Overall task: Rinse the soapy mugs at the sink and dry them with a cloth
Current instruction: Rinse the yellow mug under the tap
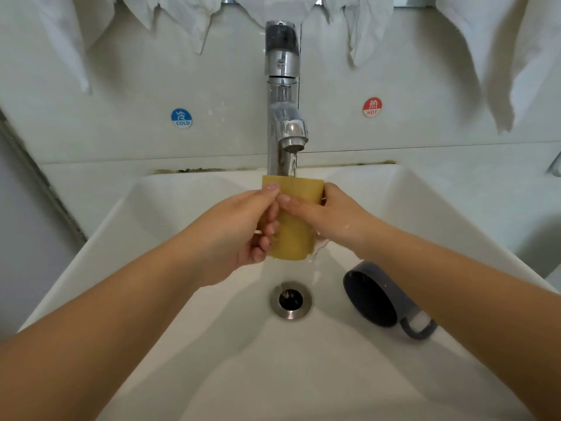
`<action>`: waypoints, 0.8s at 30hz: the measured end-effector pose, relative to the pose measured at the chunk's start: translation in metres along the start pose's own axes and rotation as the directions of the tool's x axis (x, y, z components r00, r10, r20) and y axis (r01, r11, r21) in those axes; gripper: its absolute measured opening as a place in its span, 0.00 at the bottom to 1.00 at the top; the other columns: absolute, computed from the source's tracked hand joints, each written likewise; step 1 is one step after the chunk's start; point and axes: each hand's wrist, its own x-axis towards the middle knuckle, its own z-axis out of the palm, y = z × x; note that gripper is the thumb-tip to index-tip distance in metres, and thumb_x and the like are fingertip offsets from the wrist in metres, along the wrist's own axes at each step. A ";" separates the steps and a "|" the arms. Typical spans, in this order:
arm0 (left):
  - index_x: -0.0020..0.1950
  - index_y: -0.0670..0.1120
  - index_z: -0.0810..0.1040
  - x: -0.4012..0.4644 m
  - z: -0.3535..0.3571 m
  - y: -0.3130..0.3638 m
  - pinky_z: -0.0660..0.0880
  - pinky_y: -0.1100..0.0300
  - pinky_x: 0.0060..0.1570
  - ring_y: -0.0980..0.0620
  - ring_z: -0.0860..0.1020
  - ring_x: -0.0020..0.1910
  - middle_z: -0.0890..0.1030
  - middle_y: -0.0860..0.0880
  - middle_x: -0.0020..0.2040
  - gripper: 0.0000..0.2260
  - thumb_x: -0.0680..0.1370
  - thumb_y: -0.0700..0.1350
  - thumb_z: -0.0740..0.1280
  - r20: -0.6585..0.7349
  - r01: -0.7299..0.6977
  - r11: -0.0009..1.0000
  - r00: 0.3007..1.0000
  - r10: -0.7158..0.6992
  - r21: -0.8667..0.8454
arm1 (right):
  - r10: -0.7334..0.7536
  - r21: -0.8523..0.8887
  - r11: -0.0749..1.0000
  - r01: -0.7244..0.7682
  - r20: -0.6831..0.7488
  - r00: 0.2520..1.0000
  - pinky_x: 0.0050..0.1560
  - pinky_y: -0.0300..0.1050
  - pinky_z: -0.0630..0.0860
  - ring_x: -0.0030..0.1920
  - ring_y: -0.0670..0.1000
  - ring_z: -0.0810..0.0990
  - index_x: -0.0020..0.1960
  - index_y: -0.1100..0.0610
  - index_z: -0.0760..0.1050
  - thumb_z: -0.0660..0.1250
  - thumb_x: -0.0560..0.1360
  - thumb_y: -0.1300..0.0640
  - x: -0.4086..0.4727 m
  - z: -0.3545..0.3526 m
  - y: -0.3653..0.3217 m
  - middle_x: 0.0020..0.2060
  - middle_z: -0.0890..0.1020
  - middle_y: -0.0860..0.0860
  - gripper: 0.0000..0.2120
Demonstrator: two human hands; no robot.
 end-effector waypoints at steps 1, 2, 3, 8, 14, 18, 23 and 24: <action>0.35 0.47 0.67 0.001 0.000 -0.001 0.63 0.65 0.26 0.54 0.64 0.26 0.67 0.51 0.29 0.19 0.83 0.55 0.56 -0.028 -0.011 1.000 1.000 0.012 0.026 | 0.026 0.014 1.000 -0.027 0.068 0.997 0.41 0.39 0.74 0.48 0.45 0.79 0.59 0.53 0.72 0.71 0.71 0.41 0.000 -0.006 -0.002 0.50 0.80 0.47 0.24; 0.34 0.47 0.67 0.002 -0.001 -0.002 0.63 0.65 0.27 0.54 0.64 0.27 0.66 0.51 0.29 0.19 0.83 0.55 0.56 -0.053 -0.031 0.998 0.998 0.034 0.063 | 0.044 0.021 0.999 -0.047 0.146 0.988 0.44 0.40 0.75 0.48 0.46 0.79 0.60 0.53 0.72 0.71 0.71 0.43 0.002 -0.012 -0.002 0.50 0.80 0.47 0.22; 0.33 0.47 0.67 0.002 -0.001 -0.003 0.62 0.64 0.29 0.54 0.63 0.27 0.66 0.51 0.29 0.20 0.82 0.54 0.58 -0.070 -0.056 0.993 0.996 0.064 0.105 | 0.061 0.041 0.997 -0.072 0.214 0.975 0.47 0.42 0.75 0.48 0.46 0.78 0.58 0.53 0.73 0.70 0.72 0.46 0.002 -0.017 -0.001 0.48 0.80 0.46 0.18; 0.26 0.51 0.71 0.002 -0.003 -0.005 0.62 0.62 0.33 0.59 0.65 0.24 0.67 0.57 0.25 0.23 0.81 0.53 0.62 -0.089 -0.165 0.951 0.977 0.194 0.263 | 0.126 0.292 0.930 -0.223 0.319 0.940 0.53 0.49 0.77 0.50 0.51 0.79 0.48 0.56 0.75 0.63 0.67 0.62 0.004 -0.035 0.004 0.47 0.79 0.51 0.10; 0.39 0.39 0.78 -0.003 -0.003 -0.007 0.63 0.71 0.26 0.60 0.66 0.25 0.70 0.52 0.31 0.16 0.80 0.50 0.64 -0.064 -0.277 0.856 0.939 0.337 0.436 | 0.268 0.296 0.909 -0.294 0.127 0.955 0.54 0.51 0.78 0.51 0.54 0.82 0.58 0.60 0.77 0.55 0.75 0.66 0.012 -0.044 0.012 0.51 0.83 0.56 0.17; 0.40 0.39 0.76 -0.004 -0.002 -0.011 0.64 0.63 0.30 0.57 0.66 0.28 0.70 0.52 0.31 0.16 0.79 0.51 0.65 0.010 -0.327 0.642 0.896 0.445 0.693 | 0.302 0.231 0.924 -0.306 0.051 0.952 0.53 0.50 0.80 0.49 0.53 0.83 0.55 0.59 0.78 0.57 0.80 0.61 0.013 -0.041 0.014 0.47 0.83 0.55 0.11; 0.45 0.47 0.80 -0.007 0.002 -0.012 0.65 0.56 0.42 0.50 0.71 0.44 0.71 0.55 0.40 0.10 0.79 0.51 0.64 0.110 -0.330 0.328 0.833 0.543 0.885 | 0.281 0.147 0.947 -0.284 0.043 0.959 0.51 0.48 0.80 0.49 0.51 0.83 0.52 0.58 0.78 0.60 0.79 0.58 0.013 -0.036 0.013 0.46 0.83 0.53 0.08; 0.45 0.47 0.80 -0.007 0.003 -0.014 0.67 0.56 0.45 0.50 0.71 0.47 0.72 0.55 0.41 0.10 0.79 0.52 0.63 0.135 -0.328 0.274 0.828 0.544 0.904 | 0.278 0.125 0.952 -0.280 0.038 0.960 0.51 0.48 0.80 0.49 0.51 0.82 0.52 0.58 0.78 0.61 0.79 0.58 0.013 -0.035 0.013 0.46 0.83 0.53 0.08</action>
